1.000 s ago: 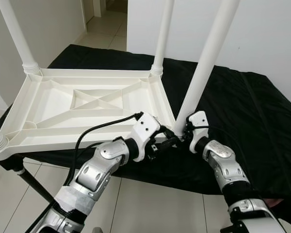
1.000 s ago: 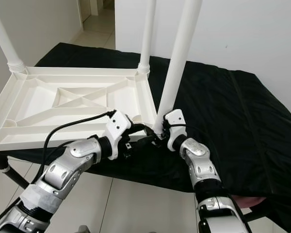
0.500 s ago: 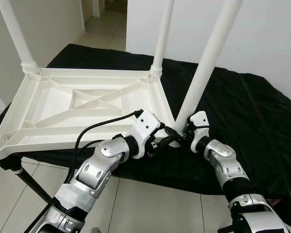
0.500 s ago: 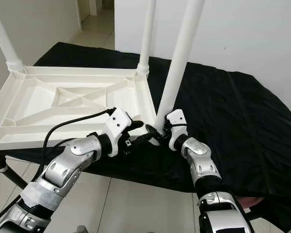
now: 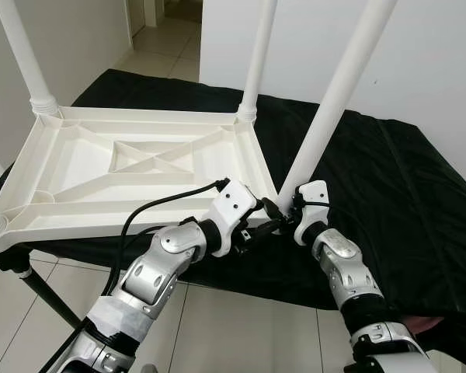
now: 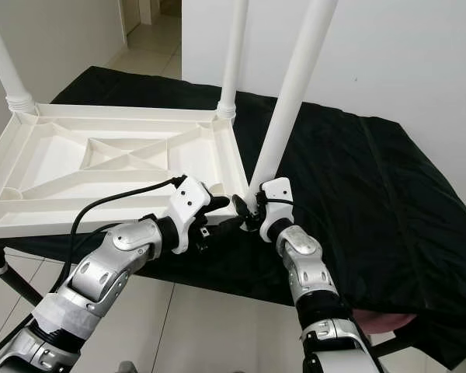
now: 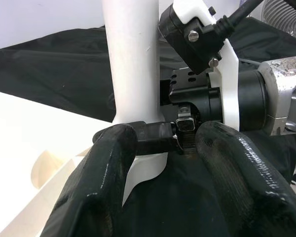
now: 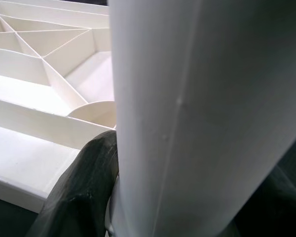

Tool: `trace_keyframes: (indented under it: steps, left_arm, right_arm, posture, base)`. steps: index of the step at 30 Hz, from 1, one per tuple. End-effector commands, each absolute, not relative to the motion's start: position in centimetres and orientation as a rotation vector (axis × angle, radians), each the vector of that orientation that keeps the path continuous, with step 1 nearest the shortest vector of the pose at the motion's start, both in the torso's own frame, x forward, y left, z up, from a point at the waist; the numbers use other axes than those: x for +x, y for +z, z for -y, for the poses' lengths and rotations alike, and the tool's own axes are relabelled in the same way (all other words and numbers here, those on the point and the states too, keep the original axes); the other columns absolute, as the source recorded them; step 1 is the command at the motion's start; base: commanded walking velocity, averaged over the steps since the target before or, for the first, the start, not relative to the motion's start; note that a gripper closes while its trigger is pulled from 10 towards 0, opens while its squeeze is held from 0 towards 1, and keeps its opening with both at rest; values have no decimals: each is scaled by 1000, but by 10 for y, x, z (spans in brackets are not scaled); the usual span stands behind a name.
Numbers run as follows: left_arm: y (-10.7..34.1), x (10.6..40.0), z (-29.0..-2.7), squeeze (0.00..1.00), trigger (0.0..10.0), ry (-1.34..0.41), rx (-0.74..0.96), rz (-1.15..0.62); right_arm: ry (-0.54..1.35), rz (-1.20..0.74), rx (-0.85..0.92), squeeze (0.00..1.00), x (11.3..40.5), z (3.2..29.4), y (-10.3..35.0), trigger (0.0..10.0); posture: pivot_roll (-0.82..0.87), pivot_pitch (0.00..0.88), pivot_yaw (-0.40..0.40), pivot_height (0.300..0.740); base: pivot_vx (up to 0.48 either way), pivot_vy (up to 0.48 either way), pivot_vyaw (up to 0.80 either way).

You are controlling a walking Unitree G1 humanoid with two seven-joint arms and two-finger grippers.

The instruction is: Building children table

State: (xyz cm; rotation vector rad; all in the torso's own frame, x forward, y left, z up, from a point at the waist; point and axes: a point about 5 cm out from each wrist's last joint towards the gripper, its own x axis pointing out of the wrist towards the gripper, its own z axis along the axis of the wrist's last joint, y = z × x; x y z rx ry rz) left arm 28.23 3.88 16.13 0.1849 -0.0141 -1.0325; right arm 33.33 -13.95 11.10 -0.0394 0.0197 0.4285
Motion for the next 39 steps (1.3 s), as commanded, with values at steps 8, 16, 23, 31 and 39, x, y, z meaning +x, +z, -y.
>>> trace_keyframes:
  steps: [8, 16, 23, 31, 39]
  left_arm:
    - [160, 282, -39, 0, 10000, -1017, 183, 14]
    - [161, 285, -38, 0, 10000, -1006, 175, 22]
    - [162, 285, -37, 0, 10000, -1009, 173, 26]
    - [164, 286, -38, 0, 10000, -1008, 175, 31]
    - [169, 287, -37, 0, 10000, -1009, 170, 49]
  right_arm:
    - [165, -62, 26, 0, 322, 130, 104, 10000]
    - [-43, -41, 98, 0, 317, 117, 107, 10000]
    - [-37, 12, 121, 1000, 318, 119, 118, 10000]
    - [90, 108, 105, 1000, 325, 125, 140, 10000]
    - [228, 95, 53, 0, 336, 133, 144, 10000]
  posture:
    - [-4, 0, -102, 740]
    - [-8, 0, -107, 740]
    - [-14, 0, -103, 740]
    - [-18, 0, -87, 740]
    - [-13, 0, -86, 740]
  base:
    - [0, 0, 0]
    - [0, 0, 0]
    - [0, 0, 0]
    - [0, 0, 0]
    - [0, 0, 0]
